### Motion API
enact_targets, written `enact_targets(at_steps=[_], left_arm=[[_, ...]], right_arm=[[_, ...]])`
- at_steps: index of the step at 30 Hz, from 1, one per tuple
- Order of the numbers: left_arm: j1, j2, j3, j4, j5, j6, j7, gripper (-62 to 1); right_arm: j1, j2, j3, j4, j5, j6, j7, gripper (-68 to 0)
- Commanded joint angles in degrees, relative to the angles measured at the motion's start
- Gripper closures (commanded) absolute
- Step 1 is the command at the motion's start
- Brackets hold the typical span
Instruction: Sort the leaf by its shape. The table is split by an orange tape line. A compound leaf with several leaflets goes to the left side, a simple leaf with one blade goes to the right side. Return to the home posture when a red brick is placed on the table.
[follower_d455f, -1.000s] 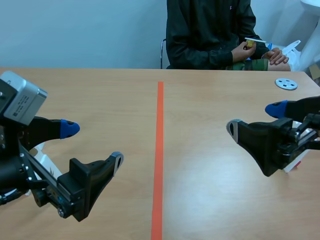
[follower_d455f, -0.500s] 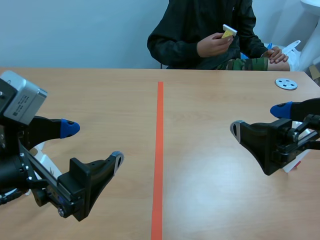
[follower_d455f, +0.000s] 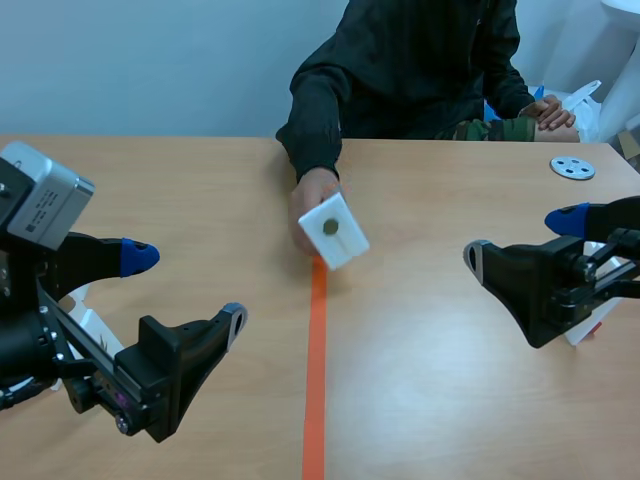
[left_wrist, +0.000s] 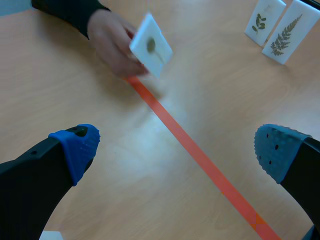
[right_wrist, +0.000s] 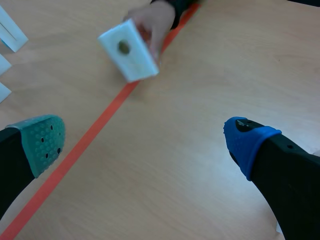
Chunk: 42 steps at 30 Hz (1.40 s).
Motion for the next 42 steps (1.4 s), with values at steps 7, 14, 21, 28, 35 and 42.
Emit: enact_targets(at_steps=[7, 14, 21, 28, 35, 42], left_arm=[[0.0, 0.0, -0.2, 0.5, -0.5, 0.1, -0.7, -62.3], [0.0, 0.0, -0.2, -0.1, -0.5, 0.1, -0.7, -62.3], [0.0, 0.0, 0.4, -1.7, -0.5, -0.4, -0.8, -62.3], [-0.6, 0.0, 3.6, -1.8, 0.2, -0.5, -1.4, -62.3], [-4.1, 0.3, 8.1, -3.8, 6.2, -0.3, -3.7, -62.3], [-10.6, 1.3, 12.2, -12.8, 10.3, -0.1, -8.9, -62.3]], right_arm=[[0.5, 0.0, 0.7, 0.8, 0.3, 0.2, 1.3, -67.9], [0.5, 0.0, 0.7, 0.8, -0.3, 0.2, 1.7, -67.9], [0.5, 0.0, 0.7, 0.8, -0.5, 0.0, 1.7, -67.9], [0.5, 0.0, 0.7, 0.8, -0.5, 0.0, 1.7, -67.9], [0.5, 0.0, 0.7, 0.8, -1.3, 0.0, 1.7, -67.9], [0.5, 0.0, 0.7, 0.8, -1.6, 0.0, 1.7, -67.9]])
